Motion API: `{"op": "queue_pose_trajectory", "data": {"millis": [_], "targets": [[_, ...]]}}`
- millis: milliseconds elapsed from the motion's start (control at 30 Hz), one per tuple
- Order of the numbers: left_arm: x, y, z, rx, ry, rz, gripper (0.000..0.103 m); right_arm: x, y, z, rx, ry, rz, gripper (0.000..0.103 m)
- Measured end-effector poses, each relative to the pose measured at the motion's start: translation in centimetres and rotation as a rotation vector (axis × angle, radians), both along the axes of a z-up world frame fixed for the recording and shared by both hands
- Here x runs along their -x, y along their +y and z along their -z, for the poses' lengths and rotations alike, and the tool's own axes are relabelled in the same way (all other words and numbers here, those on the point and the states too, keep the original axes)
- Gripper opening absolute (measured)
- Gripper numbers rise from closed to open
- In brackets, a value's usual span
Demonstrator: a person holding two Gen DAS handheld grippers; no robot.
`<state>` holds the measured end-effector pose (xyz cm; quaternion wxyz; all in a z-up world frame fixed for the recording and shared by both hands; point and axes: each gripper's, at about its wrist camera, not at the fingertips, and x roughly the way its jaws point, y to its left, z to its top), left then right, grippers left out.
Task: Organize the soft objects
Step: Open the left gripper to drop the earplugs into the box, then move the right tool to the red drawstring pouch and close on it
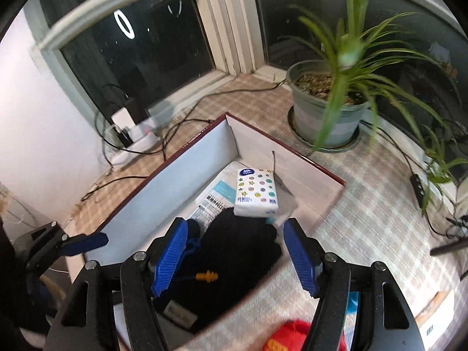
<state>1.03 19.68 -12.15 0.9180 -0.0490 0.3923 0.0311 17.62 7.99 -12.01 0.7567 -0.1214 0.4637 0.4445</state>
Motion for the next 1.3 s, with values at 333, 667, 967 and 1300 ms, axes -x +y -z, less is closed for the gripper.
{"op": "queue_pose_trajectory", "data": {"millis": [333, 667, 967, 1300], "targets": [[2.2, -6.5, -3.0, 0.163, -0.071, 0.086, 0.059, 0.5, -12.6, -0.8, -0.087, 0.074, 0.133, 0.065], [0.0, -14.0, 1.6, 0.279, 0.084, 0.121, 0.059, 0.3, -19.2, 3.6, -0.071, 0.213, 0.214, 0.065], [-2.2, -15.5, 6.4, 0.311, 0.22, 0.017, 0.062, 0.3, -19.6, 8.5, -0.044, 0.375, 0.199, 0.065], [-4.1, -15.9, 9.7, 0.308, 0.302, -0.038, 0.063, -0.6, -18.8, 12.3, -0.033, 0.493, 0.183, 0.065]]}}
